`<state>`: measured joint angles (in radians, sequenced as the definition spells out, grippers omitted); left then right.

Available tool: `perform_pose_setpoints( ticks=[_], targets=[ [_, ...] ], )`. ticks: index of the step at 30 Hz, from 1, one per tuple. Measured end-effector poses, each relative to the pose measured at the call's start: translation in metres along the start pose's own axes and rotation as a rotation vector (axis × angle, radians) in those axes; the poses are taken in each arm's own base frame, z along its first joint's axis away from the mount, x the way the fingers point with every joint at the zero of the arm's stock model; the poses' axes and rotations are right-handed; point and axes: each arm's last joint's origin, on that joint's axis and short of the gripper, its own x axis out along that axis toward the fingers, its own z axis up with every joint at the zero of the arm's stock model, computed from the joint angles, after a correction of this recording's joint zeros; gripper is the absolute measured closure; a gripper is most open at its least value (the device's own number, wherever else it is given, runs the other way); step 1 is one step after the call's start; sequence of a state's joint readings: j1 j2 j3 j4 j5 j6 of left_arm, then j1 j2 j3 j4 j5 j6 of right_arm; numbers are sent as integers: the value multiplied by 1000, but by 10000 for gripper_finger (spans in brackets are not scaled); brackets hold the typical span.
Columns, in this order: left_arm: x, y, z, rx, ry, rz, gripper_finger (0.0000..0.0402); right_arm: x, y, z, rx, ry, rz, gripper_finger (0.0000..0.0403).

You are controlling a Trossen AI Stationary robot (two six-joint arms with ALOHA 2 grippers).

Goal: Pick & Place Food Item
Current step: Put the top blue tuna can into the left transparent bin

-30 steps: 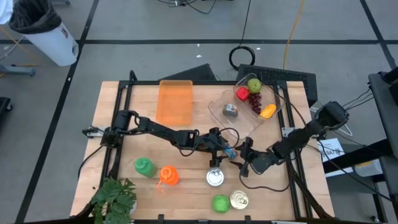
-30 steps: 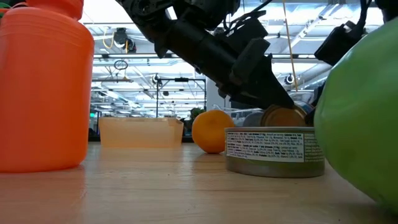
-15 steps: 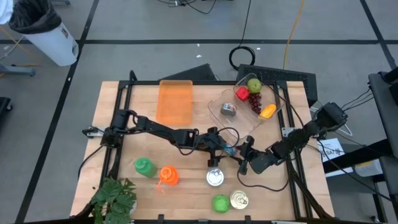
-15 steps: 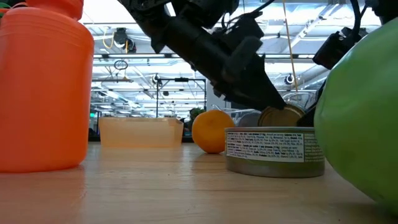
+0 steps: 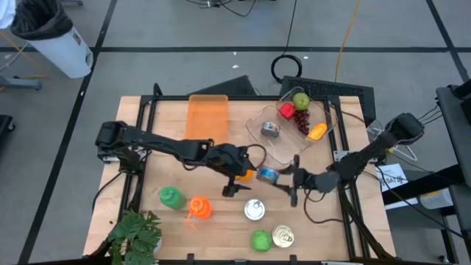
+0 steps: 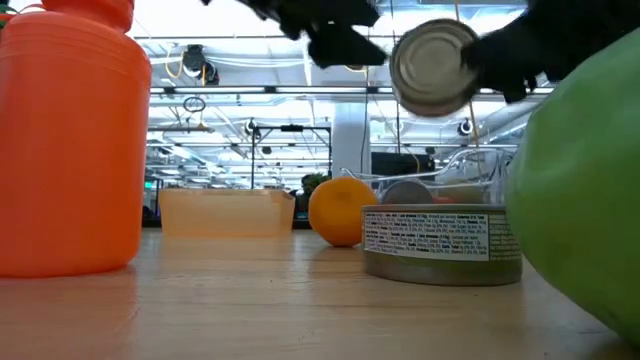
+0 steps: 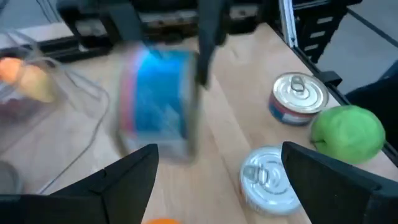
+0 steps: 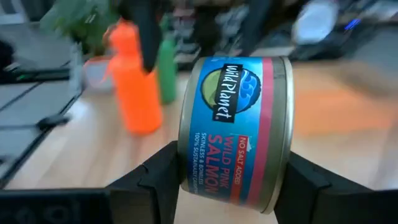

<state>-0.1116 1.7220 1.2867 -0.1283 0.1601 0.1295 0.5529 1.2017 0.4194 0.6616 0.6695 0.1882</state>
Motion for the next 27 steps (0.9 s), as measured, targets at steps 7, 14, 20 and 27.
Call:
perform_pose_setpoints(
  ticks=[7, 14, 20, 27],
  targets=[
    [-12, 6, -29, -75, -64, 35, 50, -14, -33, 21, -242, 33, -278, 221],
    [-5, 13, -55, -181, -49, 54, 50, -7, -74, 9, -578, 322, -388, 221],
    [-5, 15, -57, -192, -50, 60, 50, 2, -92, 3, -814, 460, -321, 221],
    [-5, 15, -57, -195, -52, 60, 50, 5, -99, 1, -1026, 530, -250, 221]
  ],
)
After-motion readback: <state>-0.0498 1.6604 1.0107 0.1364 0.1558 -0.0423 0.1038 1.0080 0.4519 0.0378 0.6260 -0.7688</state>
